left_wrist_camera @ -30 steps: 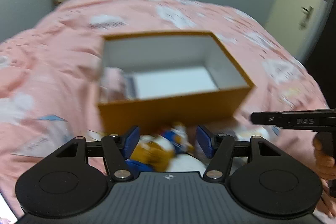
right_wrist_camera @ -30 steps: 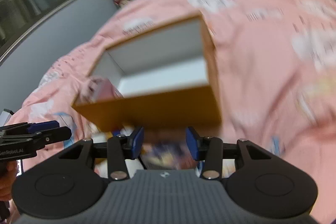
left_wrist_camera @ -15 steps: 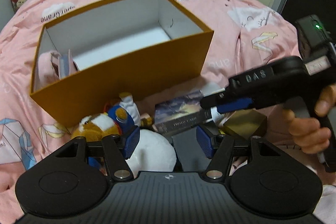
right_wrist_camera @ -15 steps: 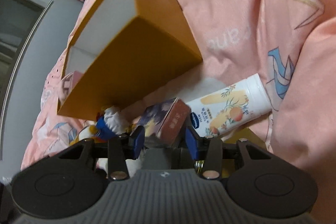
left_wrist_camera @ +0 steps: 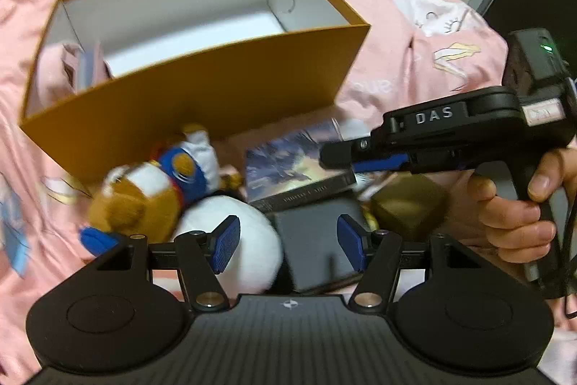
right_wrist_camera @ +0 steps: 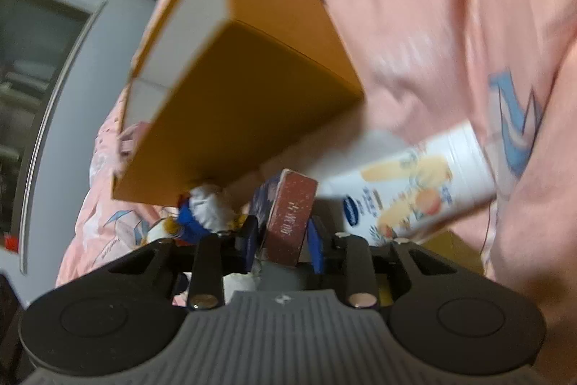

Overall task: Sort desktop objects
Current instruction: 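Grasp the small red-brown printed box with the right tool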

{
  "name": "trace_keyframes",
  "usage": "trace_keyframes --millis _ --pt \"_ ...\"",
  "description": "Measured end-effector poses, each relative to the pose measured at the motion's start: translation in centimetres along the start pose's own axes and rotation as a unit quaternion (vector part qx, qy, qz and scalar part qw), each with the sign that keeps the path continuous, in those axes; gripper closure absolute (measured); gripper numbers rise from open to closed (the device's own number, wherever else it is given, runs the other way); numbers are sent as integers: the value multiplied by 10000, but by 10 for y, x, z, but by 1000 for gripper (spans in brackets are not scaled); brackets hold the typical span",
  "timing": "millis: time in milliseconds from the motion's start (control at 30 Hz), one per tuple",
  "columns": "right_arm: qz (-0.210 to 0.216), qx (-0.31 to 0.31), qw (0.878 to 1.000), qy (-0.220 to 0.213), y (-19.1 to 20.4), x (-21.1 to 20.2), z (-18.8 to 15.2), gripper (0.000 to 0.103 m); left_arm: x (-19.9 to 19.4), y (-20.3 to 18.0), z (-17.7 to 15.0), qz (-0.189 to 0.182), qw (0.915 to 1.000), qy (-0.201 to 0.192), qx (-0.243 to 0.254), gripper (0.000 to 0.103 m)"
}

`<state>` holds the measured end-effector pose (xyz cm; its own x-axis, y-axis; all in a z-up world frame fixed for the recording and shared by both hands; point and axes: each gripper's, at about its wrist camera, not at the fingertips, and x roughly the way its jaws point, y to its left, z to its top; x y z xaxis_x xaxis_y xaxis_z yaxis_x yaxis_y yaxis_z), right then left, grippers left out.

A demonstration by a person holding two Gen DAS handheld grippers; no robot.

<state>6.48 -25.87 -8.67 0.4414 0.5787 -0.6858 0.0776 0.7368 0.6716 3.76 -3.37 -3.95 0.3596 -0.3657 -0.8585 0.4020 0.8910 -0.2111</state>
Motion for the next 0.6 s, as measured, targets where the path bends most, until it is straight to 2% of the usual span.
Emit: trace_keyframes --millis 200,267,400,600 --pt "-267 -846 9940 -646 23 -44 -2 78 6 -1 1 -446 9982 288 -272 33" --pt "-557 -1123 9883 -868 27 -56 -4 79 9 -9 2 -460 9981 336 -212 33" --pt "-1102 -1432 9764 -1178 25 -75 -5 79 12 -44 2 -49 9976 309 616 33" --pt "-1239 -1289 9750 -1322 11 -91 -5 79 28 -82 -2 416 9863 543 1503 32"
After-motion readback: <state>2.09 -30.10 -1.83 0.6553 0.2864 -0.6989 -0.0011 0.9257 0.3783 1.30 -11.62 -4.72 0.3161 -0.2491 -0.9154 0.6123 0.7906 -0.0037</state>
